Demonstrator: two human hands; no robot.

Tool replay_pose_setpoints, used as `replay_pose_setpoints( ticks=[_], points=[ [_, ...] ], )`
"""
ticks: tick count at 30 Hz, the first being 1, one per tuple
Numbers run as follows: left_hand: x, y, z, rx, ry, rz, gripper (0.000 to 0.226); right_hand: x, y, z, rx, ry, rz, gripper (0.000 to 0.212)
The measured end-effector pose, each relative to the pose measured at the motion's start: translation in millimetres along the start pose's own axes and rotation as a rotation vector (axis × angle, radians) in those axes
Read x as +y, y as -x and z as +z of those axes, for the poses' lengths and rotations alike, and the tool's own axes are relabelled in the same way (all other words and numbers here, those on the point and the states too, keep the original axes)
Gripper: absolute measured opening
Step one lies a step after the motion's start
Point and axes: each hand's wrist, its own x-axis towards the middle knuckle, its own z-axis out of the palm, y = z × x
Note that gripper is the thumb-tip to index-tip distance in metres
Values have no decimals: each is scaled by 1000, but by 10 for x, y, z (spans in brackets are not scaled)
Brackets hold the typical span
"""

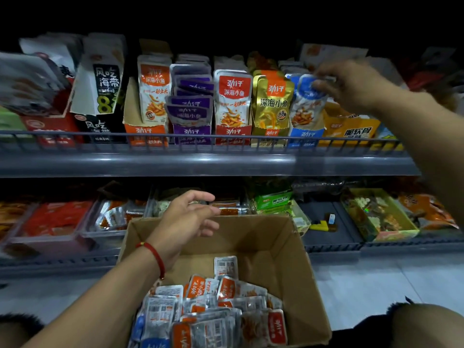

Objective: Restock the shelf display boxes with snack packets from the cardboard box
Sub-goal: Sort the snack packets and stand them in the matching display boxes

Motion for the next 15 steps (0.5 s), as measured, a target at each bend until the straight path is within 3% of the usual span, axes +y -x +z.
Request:
replay_pose_setpoints(
  ticks=[8, 15],
  points=[
    [15, 0, -14, 10, -46, 7, 21, 16, -157, 96, 93, 136, -19, 39],
    [32, 23, -14, 7, -74, 14, 21, 4, -136, 168, 198, 103, -36, 40]
  ],
)
